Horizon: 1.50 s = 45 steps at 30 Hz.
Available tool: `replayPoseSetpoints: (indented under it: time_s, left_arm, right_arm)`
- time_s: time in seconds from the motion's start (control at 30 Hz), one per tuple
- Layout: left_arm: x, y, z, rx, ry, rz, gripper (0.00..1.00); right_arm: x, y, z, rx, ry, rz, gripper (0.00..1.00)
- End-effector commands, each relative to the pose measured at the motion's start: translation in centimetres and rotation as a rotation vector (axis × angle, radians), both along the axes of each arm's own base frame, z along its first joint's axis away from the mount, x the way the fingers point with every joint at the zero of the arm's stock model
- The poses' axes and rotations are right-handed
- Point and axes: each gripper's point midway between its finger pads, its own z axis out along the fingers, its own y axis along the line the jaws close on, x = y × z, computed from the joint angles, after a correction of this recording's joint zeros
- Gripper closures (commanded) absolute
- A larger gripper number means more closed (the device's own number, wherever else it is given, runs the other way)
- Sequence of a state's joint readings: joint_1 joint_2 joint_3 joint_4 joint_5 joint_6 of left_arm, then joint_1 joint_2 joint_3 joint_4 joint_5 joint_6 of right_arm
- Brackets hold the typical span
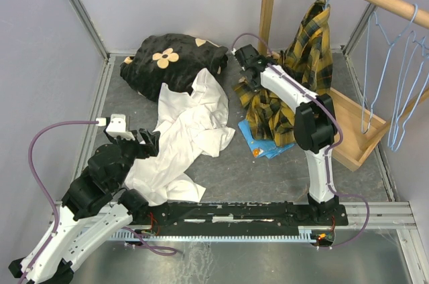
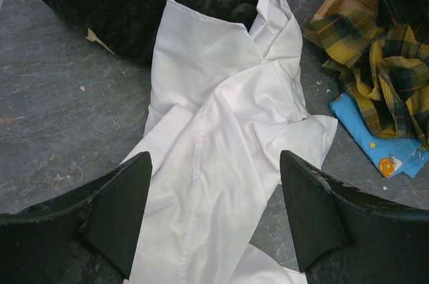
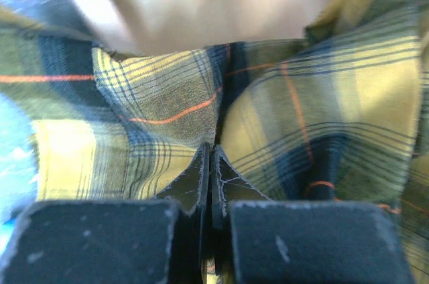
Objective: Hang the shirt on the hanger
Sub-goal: Adjust the shirt on the hanger.
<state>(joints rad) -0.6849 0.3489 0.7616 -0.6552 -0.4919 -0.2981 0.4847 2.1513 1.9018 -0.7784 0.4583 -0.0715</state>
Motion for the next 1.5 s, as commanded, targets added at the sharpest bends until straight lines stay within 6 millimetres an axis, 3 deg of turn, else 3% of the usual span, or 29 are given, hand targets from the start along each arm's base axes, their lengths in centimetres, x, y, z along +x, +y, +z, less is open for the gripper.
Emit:
replayPoseSetpoints:
  time_s: [0.0,0.1,0.33,0.47,0.6,0.7,0.87,1.0,1.1,1.17,1.3,1.47]
  left_arm:
    - [0.3,-0.1,0.9,-0.056,-0.027,0.021,0.17]
    - [0.3,-0.1,0.9,-0.056,-0.028,0.021,0.17]
    - [0.2,0.1,1.0,-0.057,-0.032,0.025,0.17]
    - [0.2,0.2,1.0,-0.056,-0.034,0.028,0.17]
    - [0.3,0.0,0.9,-0.052,-0.029,0.023,0.17]
    - [0.3,0.0,0.8,-0.050,-0.028,0.022,0.17]
    - [0.3,0.1,0.9,-0.055,-0.033,0.024,0.17]
    - [0.3,-0.1,0.9,-0.051,-0.030,0.019,0.17]
    - [0.3,0.0,0.9,-0.052,-0.031,0.020,0.17]
    - [0.3,0.0,0.9,-0.052,-0.032,0.020,0.17]
    - [0.2,0.0,0.9,-0.053,-0.032,0.018,0.17]
    - [0.3,-0.2,0.9,-0.049,-0.029,0.013,0.17]
  right_arm:
    - [2.9,-5.2,7.4,-0.060,-0.225,-0.184,1.00]
    - [3.8,-8.4,8.5,-0.159,-0.269,-0.275,1.00]
    - [4.8,-14.7,8.4,-0.276,-0.277,-0.445,1.00]
    - [5.0,-15.5,7.3,-0.263,-0.235,-0.445,0.99]
    - [5.4,-12.1,7.5,-0.056,-0.218,-0.299,0.65]
    - [4.9,-9.4,9.4,0.083,-0.257,-0.208,0.55]
    - [3.2,-5.5,12.2,0.172,-0.313,-0.026,0.36]
    - [0.7,-1.2,12.9,0.216,-0.285,0.193,0.19]
    - [-2.0,2.0,11.7,0.184,-0.199,0.339,0.08]
    - [-3.3,2.9,10.0,0.118,-0.142,0.382,0.03]
    - [-5.0,3.0,5.6,-0.003,0.012,0.385,0.01]
    - [-4.6,2.9,1.9,-0.076,0.021,0.228,0.01]
